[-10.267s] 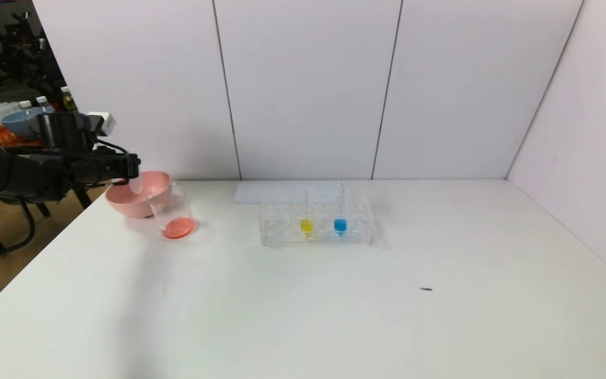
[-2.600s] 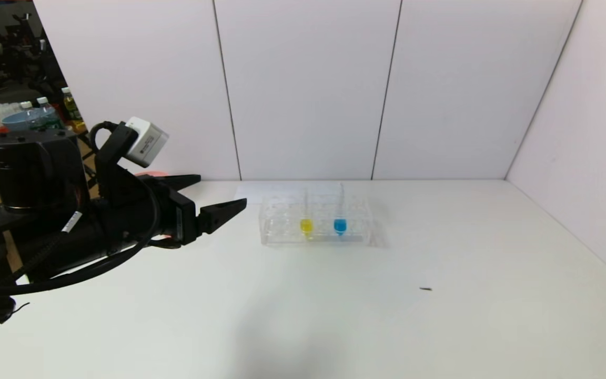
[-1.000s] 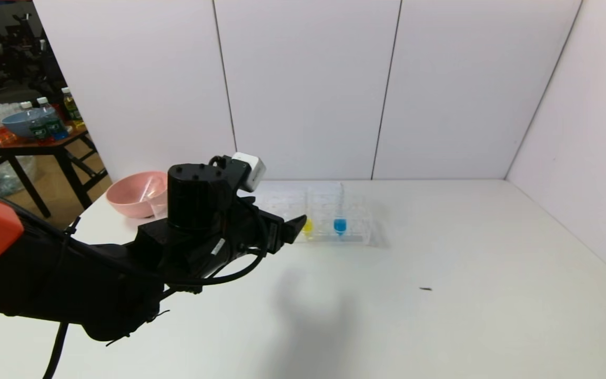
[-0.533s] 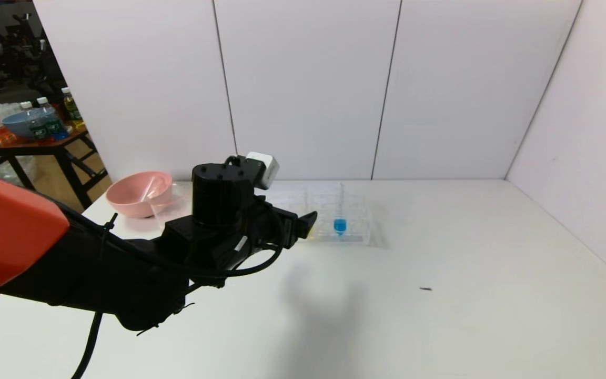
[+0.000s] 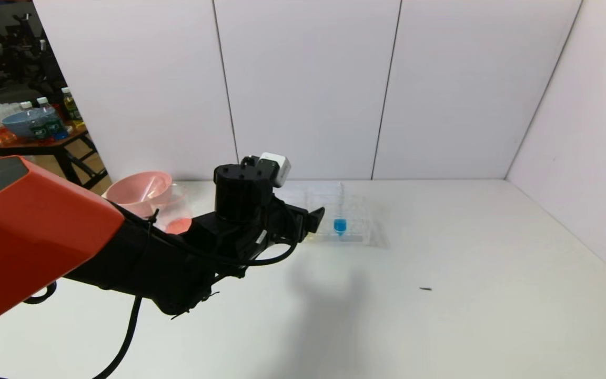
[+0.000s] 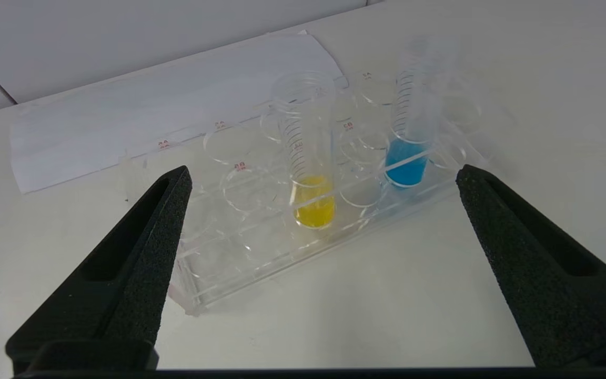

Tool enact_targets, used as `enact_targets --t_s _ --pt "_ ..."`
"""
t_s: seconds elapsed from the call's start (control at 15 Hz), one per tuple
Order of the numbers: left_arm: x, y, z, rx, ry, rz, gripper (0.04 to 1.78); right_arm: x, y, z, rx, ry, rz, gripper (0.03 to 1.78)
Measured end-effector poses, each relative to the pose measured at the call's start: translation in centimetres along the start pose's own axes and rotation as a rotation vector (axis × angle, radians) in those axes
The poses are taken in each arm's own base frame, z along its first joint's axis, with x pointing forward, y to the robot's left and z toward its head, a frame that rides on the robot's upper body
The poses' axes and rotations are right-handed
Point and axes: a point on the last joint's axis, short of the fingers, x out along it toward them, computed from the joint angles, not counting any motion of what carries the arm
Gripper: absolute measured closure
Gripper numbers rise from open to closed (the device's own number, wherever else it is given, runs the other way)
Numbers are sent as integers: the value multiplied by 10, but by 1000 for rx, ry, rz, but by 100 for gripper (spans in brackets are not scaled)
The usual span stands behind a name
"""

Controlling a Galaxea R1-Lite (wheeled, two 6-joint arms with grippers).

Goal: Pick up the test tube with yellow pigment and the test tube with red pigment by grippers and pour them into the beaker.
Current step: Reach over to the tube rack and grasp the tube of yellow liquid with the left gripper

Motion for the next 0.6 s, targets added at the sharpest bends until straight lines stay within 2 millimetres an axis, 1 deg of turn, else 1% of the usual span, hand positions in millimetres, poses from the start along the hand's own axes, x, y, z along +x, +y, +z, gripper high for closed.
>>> enact_targets --t_s 0.33,0.6 --pt "21 -1 0 -4 -21 47 6 0 0 0 0 0 0 11" --pt "36 -3 -6 -3 -15 58 6 0 0 0 0 0 0 11"
